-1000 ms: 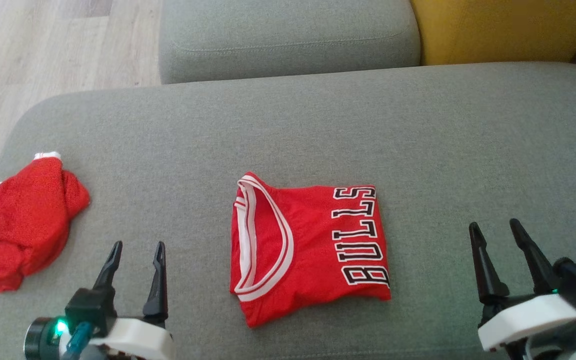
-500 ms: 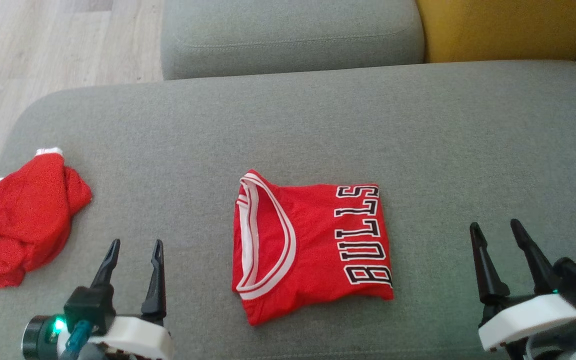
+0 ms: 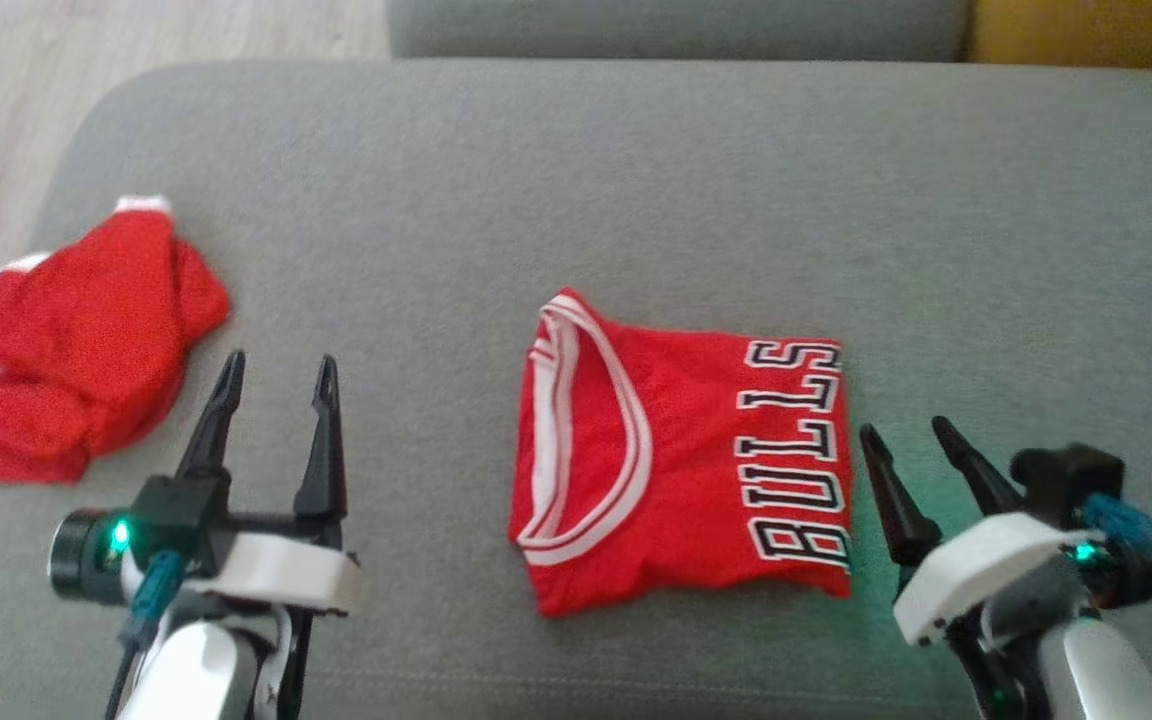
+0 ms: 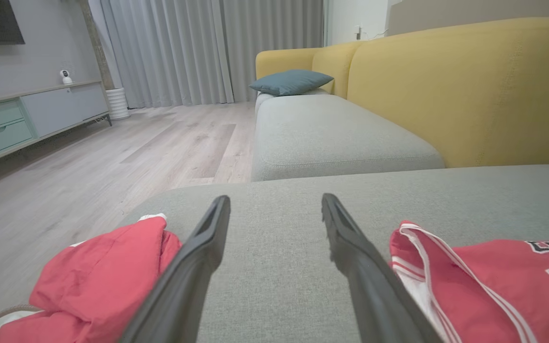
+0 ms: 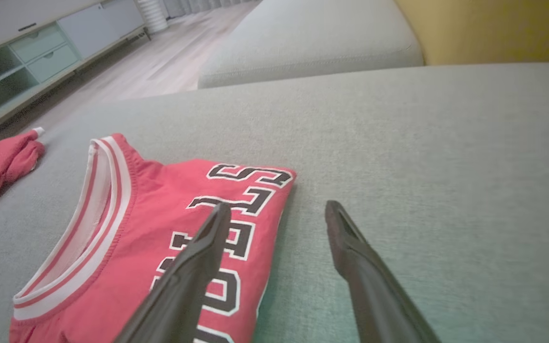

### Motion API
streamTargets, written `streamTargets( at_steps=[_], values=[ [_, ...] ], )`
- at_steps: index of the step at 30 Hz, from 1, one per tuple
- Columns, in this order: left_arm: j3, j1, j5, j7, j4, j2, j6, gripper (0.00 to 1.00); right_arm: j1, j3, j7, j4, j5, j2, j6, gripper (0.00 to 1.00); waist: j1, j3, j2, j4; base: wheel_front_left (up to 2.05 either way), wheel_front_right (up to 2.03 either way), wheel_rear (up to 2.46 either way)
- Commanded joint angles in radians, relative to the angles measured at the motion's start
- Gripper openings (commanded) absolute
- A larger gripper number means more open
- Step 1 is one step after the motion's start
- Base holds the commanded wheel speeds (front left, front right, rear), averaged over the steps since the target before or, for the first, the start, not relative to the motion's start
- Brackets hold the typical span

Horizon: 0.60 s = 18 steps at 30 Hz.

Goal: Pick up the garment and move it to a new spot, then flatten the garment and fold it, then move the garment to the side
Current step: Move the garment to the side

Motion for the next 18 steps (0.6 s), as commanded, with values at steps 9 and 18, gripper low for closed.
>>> streamTargets(
  at_steps=[9, 18],
  values=[
    [0.023, -0.108, 0.026, -0.021, -0.002, -0.031, -0.023, 1.00, -0.105, 0.013, 0.116, 0.164, 0.002, -0.011, 0.003, 1.00, 0.0000, 0.070, 0.0000, 0.098, 0.00, 0.00, 0.00],
    [0.052, -0.099, 0.053, -0.022, -0.016, -0.051, -0.035, 1.00, -0.139, 0.055, 0.142, 0.150, 0.016, -0.021, 0.003, 0.00, 0.0000, 0.081, 0.0000, 0.069, 0.00, 0.00, 0.00]
  ],
)
